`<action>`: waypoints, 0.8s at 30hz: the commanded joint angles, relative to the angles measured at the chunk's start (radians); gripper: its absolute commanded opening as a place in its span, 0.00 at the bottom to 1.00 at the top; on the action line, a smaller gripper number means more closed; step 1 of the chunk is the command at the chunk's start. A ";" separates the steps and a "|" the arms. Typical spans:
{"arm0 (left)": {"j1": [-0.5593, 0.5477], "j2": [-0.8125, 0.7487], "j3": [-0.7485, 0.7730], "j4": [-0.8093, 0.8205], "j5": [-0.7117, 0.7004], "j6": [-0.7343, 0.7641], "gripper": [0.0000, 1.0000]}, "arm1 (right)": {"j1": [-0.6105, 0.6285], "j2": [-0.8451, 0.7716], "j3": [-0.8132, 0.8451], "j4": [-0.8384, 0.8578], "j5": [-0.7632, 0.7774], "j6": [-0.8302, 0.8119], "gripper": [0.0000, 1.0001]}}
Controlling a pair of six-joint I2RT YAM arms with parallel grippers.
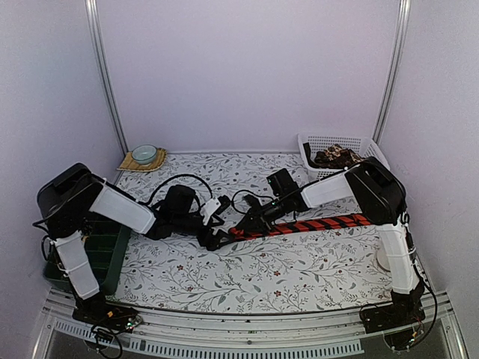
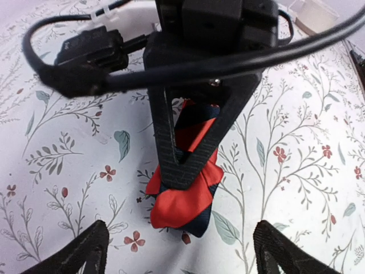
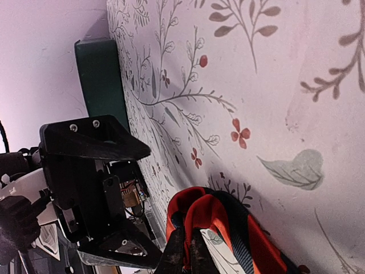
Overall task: Roll the ties
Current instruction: Roll the tie at the center of the board.
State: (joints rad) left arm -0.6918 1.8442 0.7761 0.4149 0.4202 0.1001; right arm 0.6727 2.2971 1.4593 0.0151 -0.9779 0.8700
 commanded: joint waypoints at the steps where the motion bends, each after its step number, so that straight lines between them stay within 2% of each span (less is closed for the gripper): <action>1: -0.008 -0.084 -0.058 0.023 -0.063 -0.062 0.90 | -0.004 -0.037 -0.014 -0.061 0.017 -0.040 0.02; 5: -0.006 -0.087 -0.044 -0.027 -0.152 -0.101 0.90 | -0.006 -0.030 -0.001 -0.124 0.059 -0.087 0.03; 11: -0.006 -0.052 -0.023 -0.015 -0.099 -0.097 0.89 | -0.005 -0.012 0.048 -0.222 0.123 -0.152 0.06; 15: -0.007 -0.023 0.017 -0.049 -0.026 0.014 1.00 | -0.005 -0.023 0.058 -0.267 0.162 -0.193 0.10; 20: -0.005 -0.025 0.040 -0.076 0.021 0.189 1.00 | -0.005 -0.028 0.070 -0.288 0.177 -0.211 0.19; 24: 0.000 -0.031 0.059 -0.103 0.024 0.306 1.00 | -0.007 -0.026 0.079 -0.291 0.177 -0.211 0.22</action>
State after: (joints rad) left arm -0.6918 1.8141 0.7994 0.3573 0.4107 0.2409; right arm 0.6720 2.2971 1.5257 -0.2218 -0.8619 0.6857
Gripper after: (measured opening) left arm 0.998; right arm 0.213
